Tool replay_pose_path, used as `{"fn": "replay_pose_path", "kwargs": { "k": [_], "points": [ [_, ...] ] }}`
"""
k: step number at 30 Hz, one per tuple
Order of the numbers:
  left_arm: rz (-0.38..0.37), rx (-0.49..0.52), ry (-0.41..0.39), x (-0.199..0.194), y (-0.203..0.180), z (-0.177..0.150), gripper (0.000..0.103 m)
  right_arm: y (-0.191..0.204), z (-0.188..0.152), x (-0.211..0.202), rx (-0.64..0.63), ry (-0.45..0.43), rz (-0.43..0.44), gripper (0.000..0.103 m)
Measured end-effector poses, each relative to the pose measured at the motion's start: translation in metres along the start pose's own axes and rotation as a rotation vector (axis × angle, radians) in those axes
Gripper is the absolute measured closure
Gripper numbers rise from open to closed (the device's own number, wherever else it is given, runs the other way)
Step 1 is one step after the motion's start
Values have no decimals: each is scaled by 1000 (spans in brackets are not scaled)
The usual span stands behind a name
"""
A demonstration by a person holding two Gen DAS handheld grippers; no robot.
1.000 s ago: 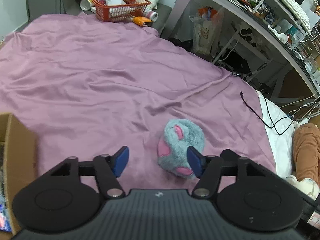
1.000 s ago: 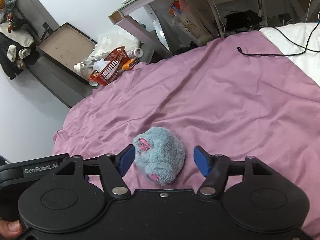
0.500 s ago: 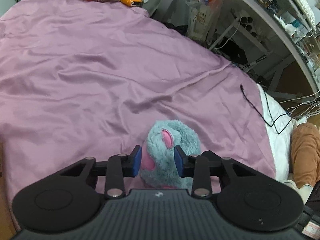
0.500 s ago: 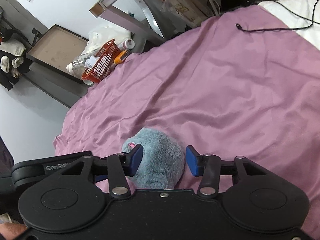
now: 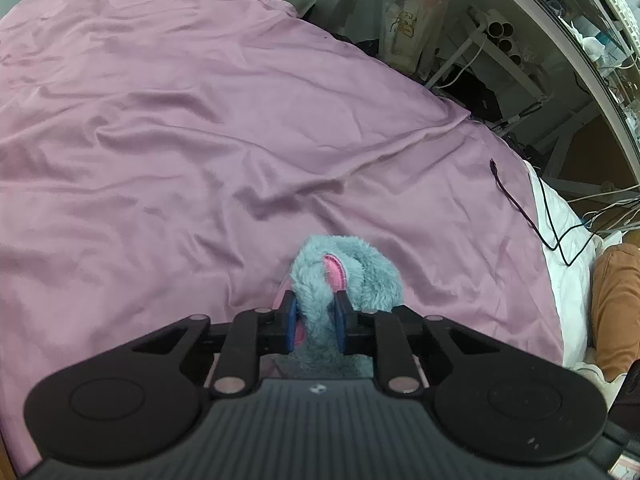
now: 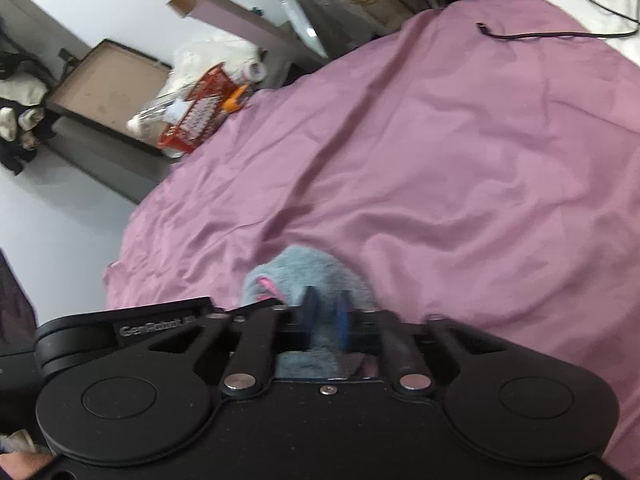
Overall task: Organize soft objects
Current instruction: 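Close the left tool on the grey-blue mouse plush, then lift the mouse plush with the left tool and carry it over the box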
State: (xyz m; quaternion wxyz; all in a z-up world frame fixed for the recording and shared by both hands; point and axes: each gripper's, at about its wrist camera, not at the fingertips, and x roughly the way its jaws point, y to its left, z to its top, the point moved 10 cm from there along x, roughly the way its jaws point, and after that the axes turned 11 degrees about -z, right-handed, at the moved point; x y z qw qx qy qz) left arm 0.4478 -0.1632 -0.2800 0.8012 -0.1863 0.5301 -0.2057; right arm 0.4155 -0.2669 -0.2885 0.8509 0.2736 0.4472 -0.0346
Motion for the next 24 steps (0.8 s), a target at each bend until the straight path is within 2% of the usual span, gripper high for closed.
{"fn": "replay_pose_path", "kwargs": {
  "k": [3, 6, 24],
  "points": [
    [-4, 4, -7, -5, -3, -2, 89, 4, 0, -5, -41, -21, -15, 101],
    [-7, -1, -12, -13, -4, -5, 90, 2, 0, -11, -28, -17, -5, 102],
    [-35, 24, -78, -75, -25, -23, 91, 19, -14, -66, -87, -73, 6, 103]
  ]
}}
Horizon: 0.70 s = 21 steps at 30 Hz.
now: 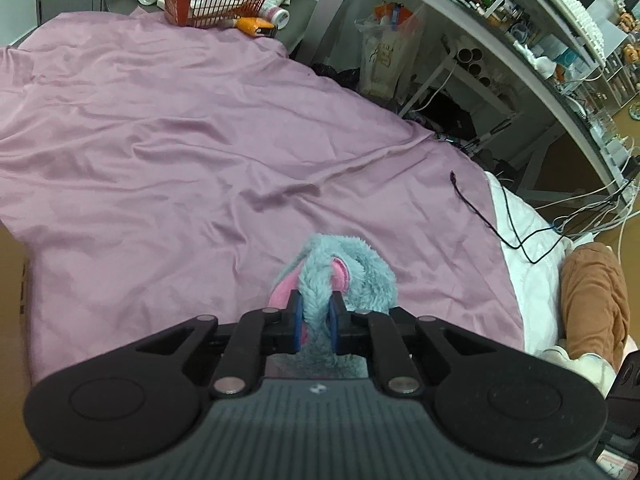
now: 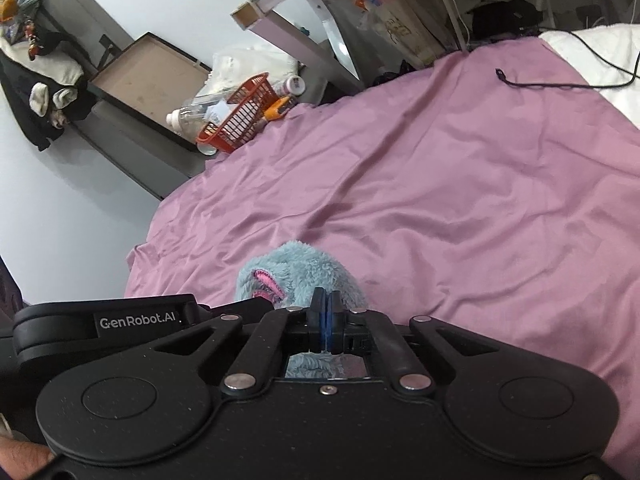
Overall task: Organize soft objects
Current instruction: 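Lift the mouse plush with the left tool and carry it over the box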
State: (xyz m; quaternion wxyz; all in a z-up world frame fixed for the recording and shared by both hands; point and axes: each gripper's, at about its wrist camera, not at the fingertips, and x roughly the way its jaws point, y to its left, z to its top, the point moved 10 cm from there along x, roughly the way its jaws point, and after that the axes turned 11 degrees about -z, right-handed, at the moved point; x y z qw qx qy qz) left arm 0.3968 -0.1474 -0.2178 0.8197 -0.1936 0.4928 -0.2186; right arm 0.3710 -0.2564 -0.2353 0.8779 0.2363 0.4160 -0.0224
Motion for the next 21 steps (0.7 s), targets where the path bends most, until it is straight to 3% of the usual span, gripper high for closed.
{"fn": "replay_pose_path", "kwargs": {
  "k": [21],
  "points": [
    [-23, -2, -123, -104, 9, -13, 92, 69, -19, -70, -92, -84, 65, 103]
  ]
}}
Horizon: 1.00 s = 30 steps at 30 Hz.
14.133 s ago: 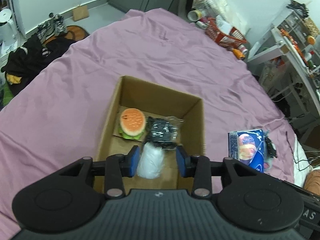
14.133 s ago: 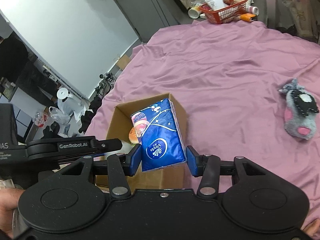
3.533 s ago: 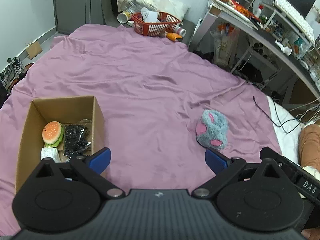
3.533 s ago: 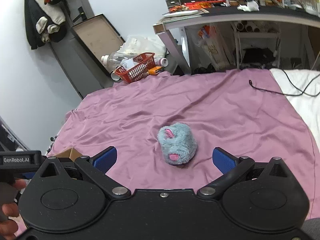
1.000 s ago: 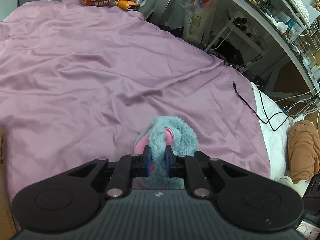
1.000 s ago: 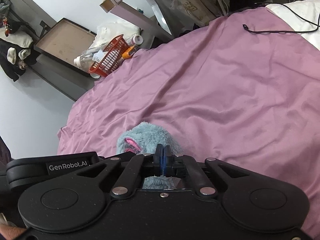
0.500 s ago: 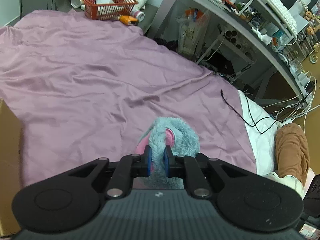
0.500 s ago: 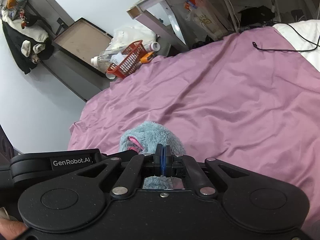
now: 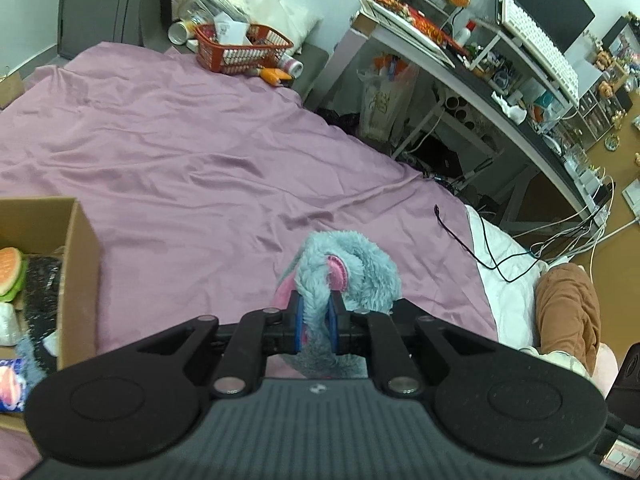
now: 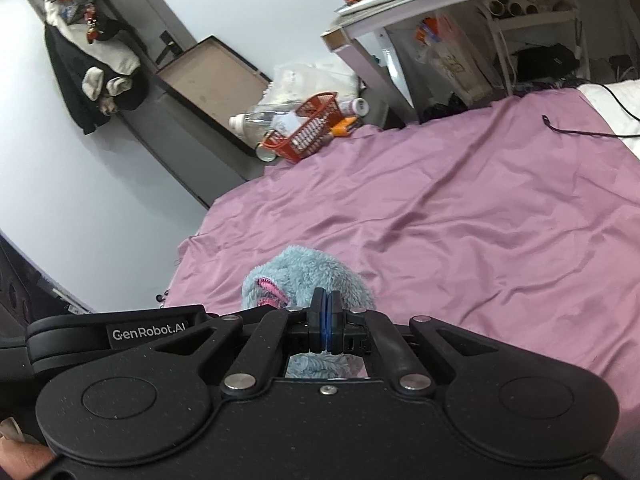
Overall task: Organize soft objects
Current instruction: 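Lift the mouse plush with the left tool and carry it over the box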
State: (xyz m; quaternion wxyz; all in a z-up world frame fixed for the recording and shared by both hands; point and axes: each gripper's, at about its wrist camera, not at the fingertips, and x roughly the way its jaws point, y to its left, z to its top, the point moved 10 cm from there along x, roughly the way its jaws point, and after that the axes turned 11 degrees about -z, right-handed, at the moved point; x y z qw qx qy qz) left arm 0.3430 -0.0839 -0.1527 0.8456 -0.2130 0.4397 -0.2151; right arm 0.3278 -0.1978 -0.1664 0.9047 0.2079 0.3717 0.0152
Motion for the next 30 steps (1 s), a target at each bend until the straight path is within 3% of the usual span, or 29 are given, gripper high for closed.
{"fn": "replay_pose_path", "kwargs": {
  "k": [19, 30],
  "points": [
    [-1, -38, -104, -82, 43, -4, 92, 80, -30, -30, -104, -32, 51, 103],
    [4, -85, -150, -118, 88, -6, 92, 131, -53, -28, -177, -17, 69, 103]
  ]
}}
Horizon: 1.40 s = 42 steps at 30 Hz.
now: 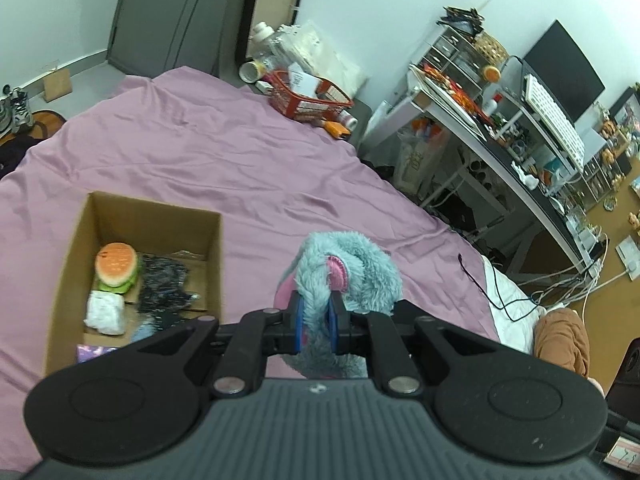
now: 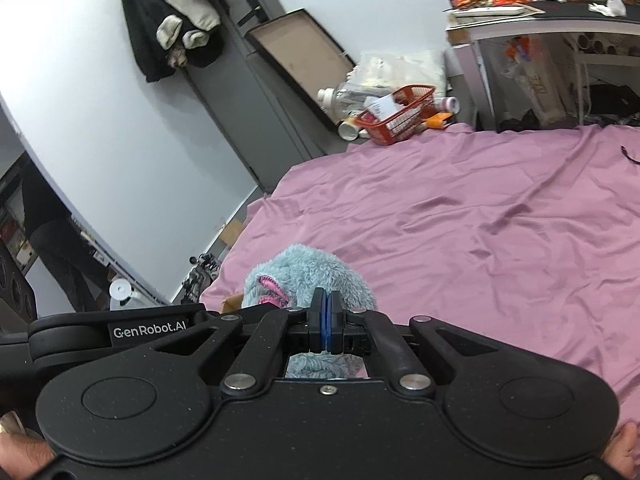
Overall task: Organize soft objects
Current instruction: 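Lift the mouse plush with the left tool and carry it over the box, then open the left tool to drop the mouse plush into the box, withdraw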
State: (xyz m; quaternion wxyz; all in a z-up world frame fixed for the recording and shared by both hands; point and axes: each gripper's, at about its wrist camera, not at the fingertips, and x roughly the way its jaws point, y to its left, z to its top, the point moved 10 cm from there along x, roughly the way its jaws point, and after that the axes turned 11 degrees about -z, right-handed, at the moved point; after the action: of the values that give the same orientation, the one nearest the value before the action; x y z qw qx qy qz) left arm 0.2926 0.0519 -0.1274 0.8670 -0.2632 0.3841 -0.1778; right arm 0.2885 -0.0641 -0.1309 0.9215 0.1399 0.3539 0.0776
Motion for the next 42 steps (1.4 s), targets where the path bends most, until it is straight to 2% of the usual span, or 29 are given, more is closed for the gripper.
{"fn": "replay_pose_path", "kwargs": {
  "k": [13, 31, 36, 38, 40, 42],
  "points": [
    [25, -71, -13, -17, 64, 8, 92, 56, -22, 27, -69, 46, 5, 103],
    [83, -169, 25, -8, 138, 9, 91, 101, -48, 77, -170, 124, -50, 102],
    [116, -200, 71, -3, 149, 5, 88, 97, -46, 76, -173, 124, -70, 96],
    [134, -177, 88, -1, 145, 6, 85, 90, -44, 73, -164, 124, -79, 91],
    [156, -153, 102, 0, 140, 6, 84, 82, -41, 68, -157, 116, -88, 82],
    [140, -136, 102, -1, 132, 6, 81, 73, -39, 62, -157, 106, -99, 78]
  ]
}}
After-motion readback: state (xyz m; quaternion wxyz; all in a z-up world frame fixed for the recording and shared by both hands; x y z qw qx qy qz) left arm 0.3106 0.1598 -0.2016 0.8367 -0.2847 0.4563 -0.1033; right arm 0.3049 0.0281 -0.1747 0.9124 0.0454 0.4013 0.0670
